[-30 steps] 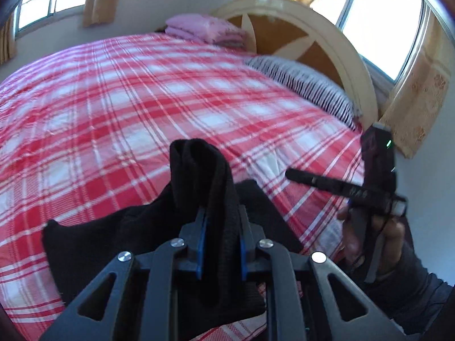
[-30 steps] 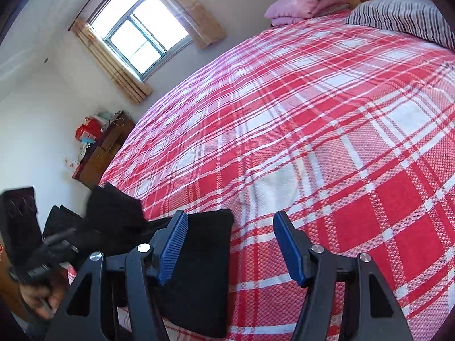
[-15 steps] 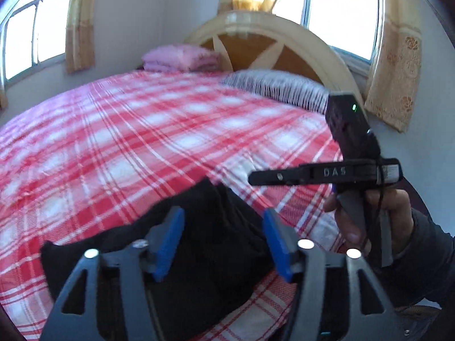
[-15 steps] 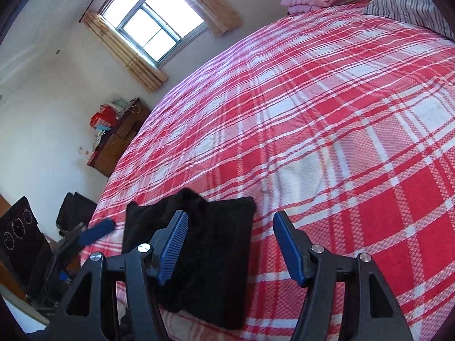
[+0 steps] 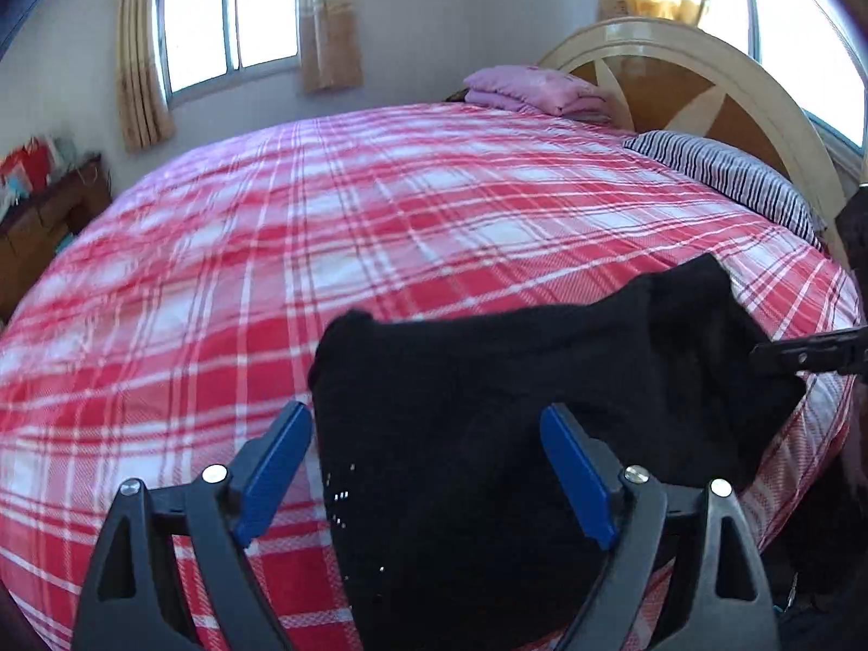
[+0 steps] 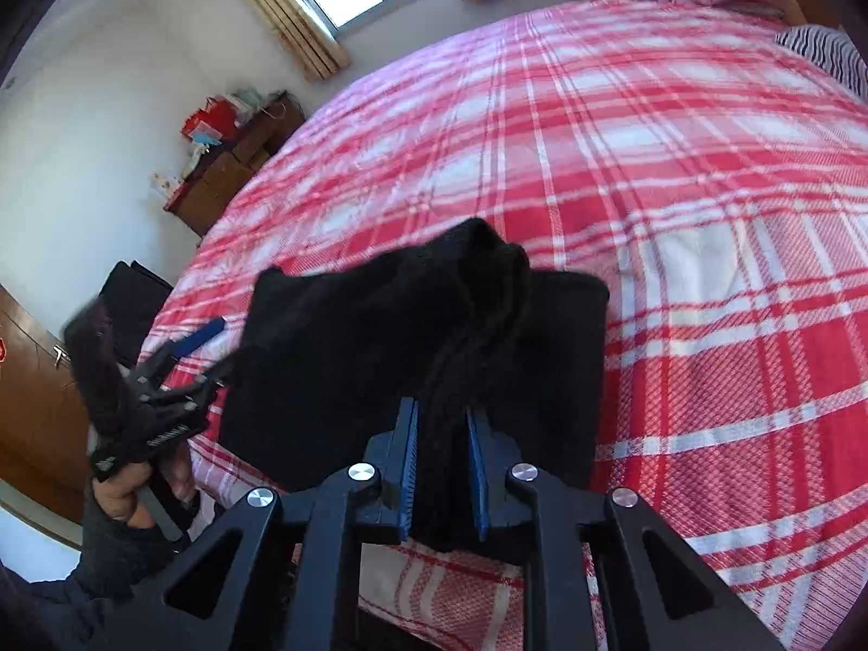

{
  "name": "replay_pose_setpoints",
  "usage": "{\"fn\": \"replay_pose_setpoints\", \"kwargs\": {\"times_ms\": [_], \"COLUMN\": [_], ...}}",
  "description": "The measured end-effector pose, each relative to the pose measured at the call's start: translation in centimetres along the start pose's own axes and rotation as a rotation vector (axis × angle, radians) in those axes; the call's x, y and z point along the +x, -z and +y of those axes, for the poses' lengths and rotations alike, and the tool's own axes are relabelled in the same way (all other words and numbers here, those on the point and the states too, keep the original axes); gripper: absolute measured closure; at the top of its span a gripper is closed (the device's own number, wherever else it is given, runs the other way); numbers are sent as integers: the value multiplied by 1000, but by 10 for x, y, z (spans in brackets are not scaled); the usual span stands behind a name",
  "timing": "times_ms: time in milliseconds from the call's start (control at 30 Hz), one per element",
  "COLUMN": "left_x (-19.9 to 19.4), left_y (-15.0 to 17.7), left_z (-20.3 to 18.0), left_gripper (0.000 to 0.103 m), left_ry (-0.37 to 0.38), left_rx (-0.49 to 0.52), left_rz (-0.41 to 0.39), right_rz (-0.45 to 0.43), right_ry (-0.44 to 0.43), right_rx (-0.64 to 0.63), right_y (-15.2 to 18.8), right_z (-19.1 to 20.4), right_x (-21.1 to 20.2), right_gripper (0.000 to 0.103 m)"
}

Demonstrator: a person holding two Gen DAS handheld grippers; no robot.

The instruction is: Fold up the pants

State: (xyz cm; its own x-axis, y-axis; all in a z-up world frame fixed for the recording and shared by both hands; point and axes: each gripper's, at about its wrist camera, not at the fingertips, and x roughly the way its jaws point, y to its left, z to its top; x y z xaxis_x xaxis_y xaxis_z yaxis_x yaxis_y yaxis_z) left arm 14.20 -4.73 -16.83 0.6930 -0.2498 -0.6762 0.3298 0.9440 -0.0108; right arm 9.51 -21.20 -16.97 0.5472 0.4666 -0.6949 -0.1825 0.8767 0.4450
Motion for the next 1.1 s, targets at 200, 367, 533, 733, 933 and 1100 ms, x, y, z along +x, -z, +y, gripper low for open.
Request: {"fn": "replay_pose_setpoints", "kwargs": {"times_ms": [200,367,533,733,933,1100], "left_x": [1,13,15,14,17,19], "left_y": [6,15,16,17,19,19], "left_z": [1,4,10,9,10,9], "left_gripper": [8,8,4,4,0,0], "left_ry": [-2,-5,-12,-18,-23,-25], "left_rx": [-26,-28,-52,-54,-54,-54], "left_rz": [-2,24,19,15,11,20], "right_rz": [19,43,-141,-92,-60,-51], "right_ry": [76,70,123,78,148,152], "right_rx": [-4,58,-13,20,80,58], "right_y": [9,12,-13,-37,-36,-34], "right_z": [-12,-34,-16,-16,-44,-46], "right_x": [-9,-5,-40,-3,18,23], "right_gripper": [87,70,59,61,98,98]}}
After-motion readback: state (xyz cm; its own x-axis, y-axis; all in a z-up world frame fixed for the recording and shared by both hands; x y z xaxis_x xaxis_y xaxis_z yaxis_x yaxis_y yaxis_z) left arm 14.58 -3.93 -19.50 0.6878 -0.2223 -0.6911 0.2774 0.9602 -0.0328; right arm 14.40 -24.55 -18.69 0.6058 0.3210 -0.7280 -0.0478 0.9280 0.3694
